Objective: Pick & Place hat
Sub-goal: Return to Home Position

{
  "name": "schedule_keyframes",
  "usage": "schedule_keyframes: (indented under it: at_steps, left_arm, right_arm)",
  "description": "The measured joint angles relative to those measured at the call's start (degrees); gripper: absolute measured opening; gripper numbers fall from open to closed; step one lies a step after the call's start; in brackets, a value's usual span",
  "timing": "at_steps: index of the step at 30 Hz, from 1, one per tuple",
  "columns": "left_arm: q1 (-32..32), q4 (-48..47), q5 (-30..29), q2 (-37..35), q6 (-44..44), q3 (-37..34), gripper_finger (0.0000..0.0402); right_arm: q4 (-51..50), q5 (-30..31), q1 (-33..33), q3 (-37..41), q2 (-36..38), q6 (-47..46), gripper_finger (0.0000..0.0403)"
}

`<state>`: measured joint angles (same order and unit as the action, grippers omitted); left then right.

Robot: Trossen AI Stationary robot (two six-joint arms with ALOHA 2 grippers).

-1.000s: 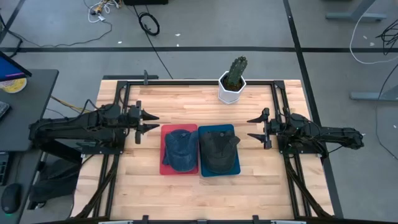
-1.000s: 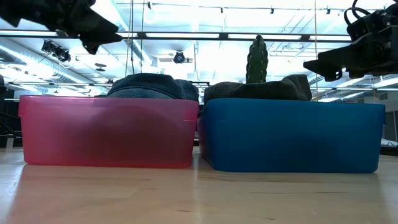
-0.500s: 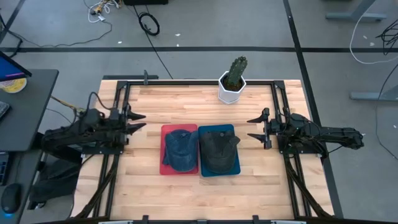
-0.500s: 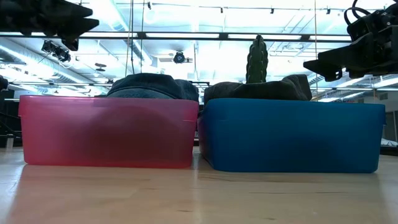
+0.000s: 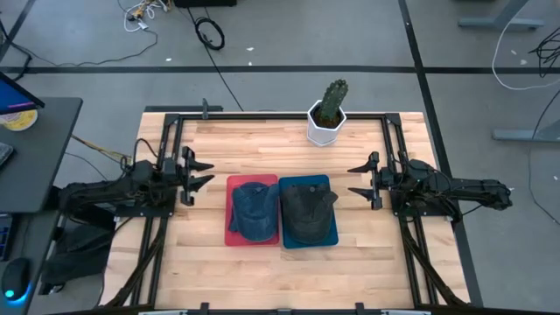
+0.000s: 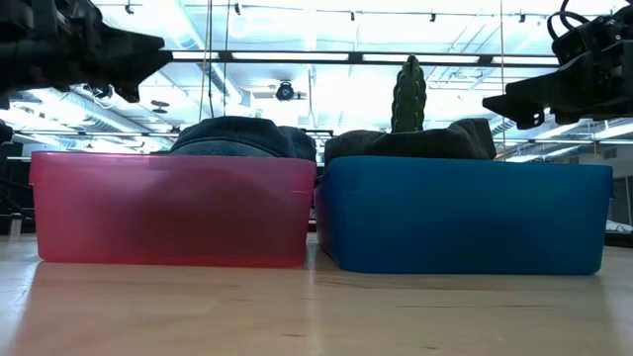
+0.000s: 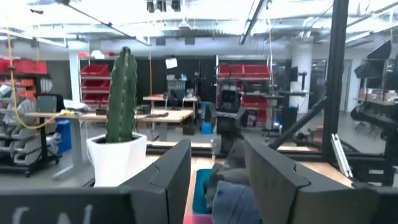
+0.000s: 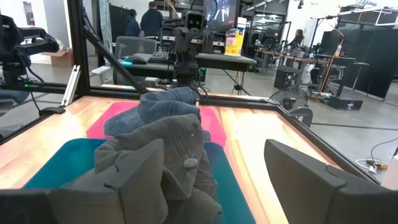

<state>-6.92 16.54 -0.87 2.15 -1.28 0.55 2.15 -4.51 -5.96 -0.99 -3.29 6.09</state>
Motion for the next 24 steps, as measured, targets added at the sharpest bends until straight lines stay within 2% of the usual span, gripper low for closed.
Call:
schedule_keyframes:
  at_steps: [8, 18, 24]
  left_arm:
    - [0.0, -3.2, -2.3, 0.0, 1.0, 0.0, 0.0156]
    - [0.0, -14.2, -2.4, 0.1, 3.5, -0.1, 0.0156]
    - [0.0, -15.0, -2.3, 0.1, 4.5, 0.0, 0.0156]
  right_arm:
    - [0.0, 0.0, 0.0, 0.0, 0.0, 0.0, 0.0281]
    - [0.0, 0.0, 0.0, 0.0, 0.0, 0.0, 0.0281]
    - [0.0, 0.0, 0.0, 0.0, 0.0, 0.0, 0.0281]
